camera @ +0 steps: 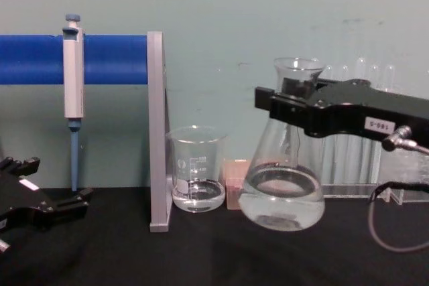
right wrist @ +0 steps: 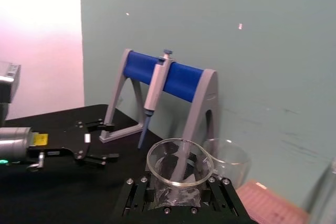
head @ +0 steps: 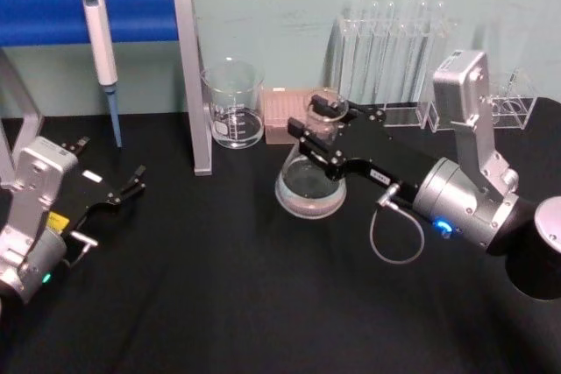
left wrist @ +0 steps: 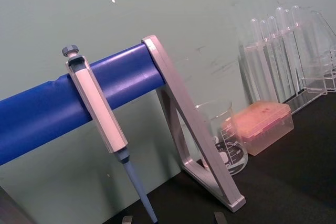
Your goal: Grasp the erlenmeyer flask with one hand, shake it three times, then place it back.
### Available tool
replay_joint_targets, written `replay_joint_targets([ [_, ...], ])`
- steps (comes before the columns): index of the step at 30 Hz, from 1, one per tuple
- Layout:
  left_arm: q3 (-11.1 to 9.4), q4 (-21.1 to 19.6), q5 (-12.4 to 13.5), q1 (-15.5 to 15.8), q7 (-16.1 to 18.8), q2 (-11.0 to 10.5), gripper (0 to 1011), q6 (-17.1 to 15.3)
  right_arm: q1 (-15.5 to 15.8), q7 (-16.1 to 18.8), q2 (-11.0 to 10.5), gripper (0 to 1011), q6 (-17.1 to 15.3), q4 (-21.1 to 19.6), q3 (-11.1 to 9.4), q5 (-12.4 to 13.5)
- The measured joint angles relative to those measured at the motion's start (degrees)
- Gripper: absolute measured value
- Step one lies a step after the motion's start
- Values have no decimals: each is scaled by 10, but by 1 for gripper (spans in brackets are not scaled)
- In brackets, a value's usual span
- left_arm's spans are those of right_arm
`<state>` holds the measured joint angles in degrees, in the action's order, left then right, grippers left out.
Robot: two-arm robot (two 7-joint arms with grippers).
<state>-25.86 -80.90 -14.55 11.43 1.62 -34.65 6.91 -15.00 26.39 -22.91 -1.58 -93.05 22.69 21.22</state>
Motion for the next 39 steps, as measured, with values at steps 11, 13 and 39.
replay_joint_targets([
  [11,0,0,0,0,0,0,1001,0,-7,4,-2,456,-1,3,15,5],
  [13,0,0,0,0,0,0,1001,0,-9,3,-1,456,-1,7,17,7],
  [39,0,0,0,0,0,0,1001,0,-24,17,9,456,0,67,50,9],
])
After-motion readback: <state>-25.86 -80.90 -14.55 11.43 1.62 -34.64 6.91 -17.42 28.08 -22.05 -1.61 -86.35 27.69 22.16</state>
